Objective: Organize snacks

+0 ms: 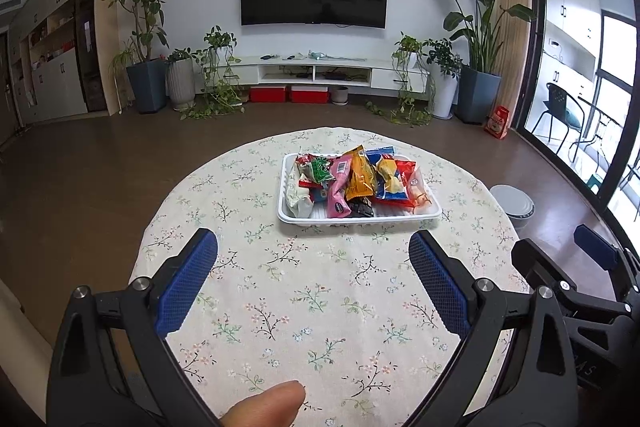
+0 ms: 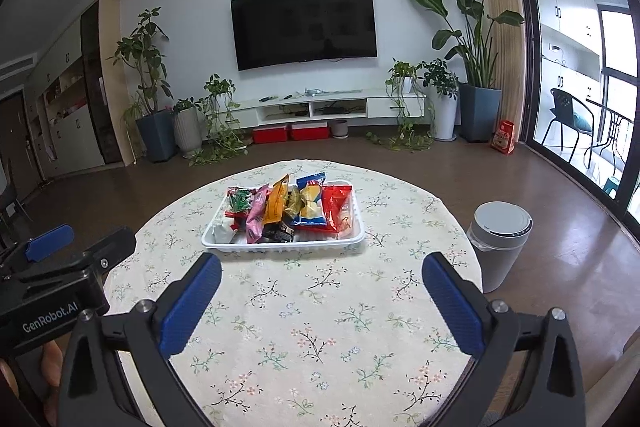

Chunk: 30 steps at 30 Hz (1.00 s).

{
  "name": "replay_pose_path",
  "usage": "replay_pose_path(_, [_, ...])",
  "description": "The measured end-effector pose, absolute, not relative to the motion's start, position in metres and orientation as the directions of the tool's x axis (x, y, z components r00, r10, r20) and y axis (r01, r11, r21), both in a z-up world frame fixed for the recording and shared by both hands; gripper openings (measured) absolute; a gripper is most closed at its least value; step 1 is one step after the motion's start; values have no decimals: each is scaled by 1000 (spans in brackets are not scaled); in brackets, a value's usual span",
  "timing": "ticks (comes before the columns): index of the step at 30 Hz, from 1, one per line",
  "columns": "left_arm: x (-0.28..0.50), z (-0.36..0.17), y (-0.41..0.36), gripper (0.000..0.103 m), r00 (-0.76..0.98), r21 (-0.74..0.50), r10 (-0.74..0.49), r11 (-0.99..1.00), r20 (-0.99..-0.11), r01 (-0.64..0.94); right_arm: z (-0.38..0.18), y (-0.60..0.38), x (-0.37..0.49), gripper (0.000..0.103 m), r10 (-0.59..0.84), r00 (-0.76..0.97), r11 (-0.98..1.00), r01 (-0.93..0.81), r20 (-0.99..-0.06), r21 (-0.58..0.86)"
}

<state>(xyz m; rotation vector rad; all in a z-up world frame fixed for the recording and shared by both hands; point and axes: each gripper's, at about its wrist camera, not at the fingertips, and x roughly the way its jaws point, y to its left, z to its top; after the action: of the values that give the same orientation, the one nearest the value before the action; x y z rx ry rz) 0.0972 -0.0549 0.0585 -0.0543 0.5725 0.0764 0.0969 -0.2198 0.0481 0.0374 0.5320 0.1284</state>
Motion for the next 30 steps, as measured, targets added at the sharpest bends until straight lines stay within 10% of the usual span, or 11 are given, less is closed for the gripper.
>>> replay_pose_path(30, [117, 37, -46, 98, 816, -45, 44, 995, -576, -85, 36, -216, 99, 103, 116, 835, 993, -111, -539, 42])
